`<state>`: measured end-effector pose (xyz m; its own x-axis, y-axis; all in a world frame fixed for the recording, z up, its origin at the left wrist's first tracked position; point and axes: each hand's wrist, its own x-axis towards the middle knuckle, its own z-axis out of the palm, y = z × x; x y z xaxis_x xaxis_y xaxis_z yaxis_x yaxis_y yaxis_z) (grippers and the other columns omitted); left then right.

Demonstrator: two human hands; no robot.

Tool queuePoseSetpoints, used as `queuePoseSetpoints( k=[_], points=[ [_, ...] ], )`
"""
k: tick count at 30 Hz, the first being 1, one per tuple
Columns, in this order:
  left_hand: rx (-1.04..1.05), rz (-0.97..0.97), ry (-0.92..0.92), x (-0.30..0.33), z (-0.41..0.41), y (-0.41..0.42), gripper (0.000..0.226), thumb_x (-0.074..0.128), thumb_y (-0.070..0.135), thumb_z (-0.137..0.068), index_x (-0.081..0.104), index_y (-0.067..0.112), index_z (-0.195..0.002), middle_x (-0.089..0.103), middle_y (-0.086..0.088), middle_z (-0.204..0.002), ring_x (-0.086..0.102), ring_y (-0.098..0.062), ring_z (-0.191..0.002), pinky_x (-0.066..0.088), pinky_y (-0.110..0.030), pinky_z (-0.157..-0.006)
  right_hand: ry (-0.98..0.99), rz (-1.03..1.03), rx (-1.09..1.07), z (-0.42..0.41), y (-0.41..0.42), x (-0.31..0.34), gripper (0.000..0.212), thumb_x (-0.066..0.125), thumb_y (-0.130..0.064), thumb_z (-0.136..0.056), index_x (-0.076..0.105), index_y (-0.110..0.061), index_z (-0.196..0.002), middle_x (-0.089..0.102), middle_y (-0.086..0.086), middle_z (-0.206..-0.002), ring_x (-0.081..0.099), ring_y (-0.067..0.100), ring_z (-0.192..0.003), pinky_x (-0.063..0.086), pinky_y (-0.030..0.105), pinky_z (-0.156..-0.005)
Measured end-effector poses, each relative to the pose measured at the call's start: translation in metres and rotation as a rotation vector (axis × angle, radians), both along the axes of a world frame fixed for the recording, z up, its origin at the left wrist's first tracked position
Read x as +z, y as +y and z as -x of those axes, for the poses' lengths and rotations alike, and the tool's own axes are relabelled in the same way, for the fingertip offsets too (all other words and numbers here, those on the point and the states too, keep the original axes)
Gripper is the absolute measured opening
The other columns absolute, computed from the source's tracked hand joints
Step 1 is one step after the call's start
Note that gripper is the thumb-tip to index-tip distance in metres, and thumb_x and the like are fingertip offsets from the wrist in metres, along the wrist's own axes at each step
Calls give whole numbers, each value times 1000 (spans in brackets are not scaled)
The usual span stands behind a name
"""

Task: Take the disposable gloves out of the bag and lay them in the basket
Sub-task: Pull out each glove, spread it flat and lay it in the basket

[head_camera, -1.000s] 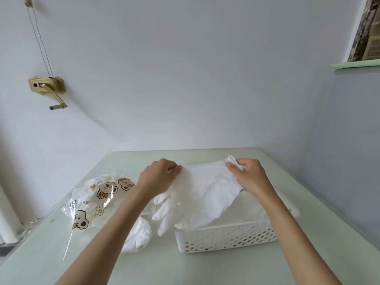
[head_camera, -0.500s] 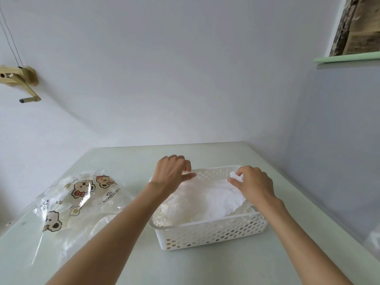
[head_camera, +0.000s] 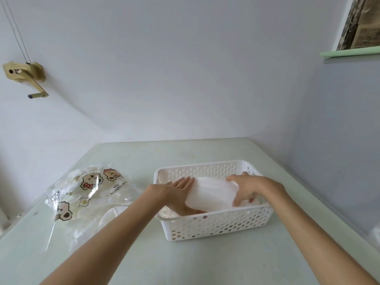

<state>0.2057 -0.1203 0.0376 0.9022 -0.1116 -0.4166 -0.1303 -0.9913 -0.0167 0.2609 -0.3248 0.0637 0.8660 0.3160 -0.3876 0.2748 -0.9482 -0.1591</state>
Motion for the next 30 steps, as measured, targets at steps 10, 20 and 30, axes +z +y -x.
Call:
queuePoseSetpoints(
  k=[10, 20, 30],
  points=[
    [27, 104, -135, 19, 15, -1, 107, 42, 75, -81, -7, 14, -153, -7, -1, -161, -5, -16, -148, 1, -39, -120, -24, -75, -42, -2, -12, 5, 85, 75, -29, -80, 25, -27, -149, 25, 7, -151, 61, 17, -88, 50, 35, -92],
    [417, 304, -488, 42, 129, 127, 49, 72, 41, -81, 49, 27, -122, 47, 11, -121, 44, -13, -121, 36, -29, -99, -362, -568, 109, 89, 47, 36, 28, 65, -36, -86, 61, -35, -114, 58, -15, -94, 47, -1, -67, 39, 24, -70],
    [577, 465, -209, 21, 129, 166, 9, 54, 14, -93, 56, 22, -88, 71, 4, -96, 70, -13, -88, 51, -24, -75, -417, -191, 282, 149, 180, 5, 22, 59, -35, -91, 57, -15, -83, 62, 10, -103, 60, 30, -106, 33, 29, -71]
  ],
)
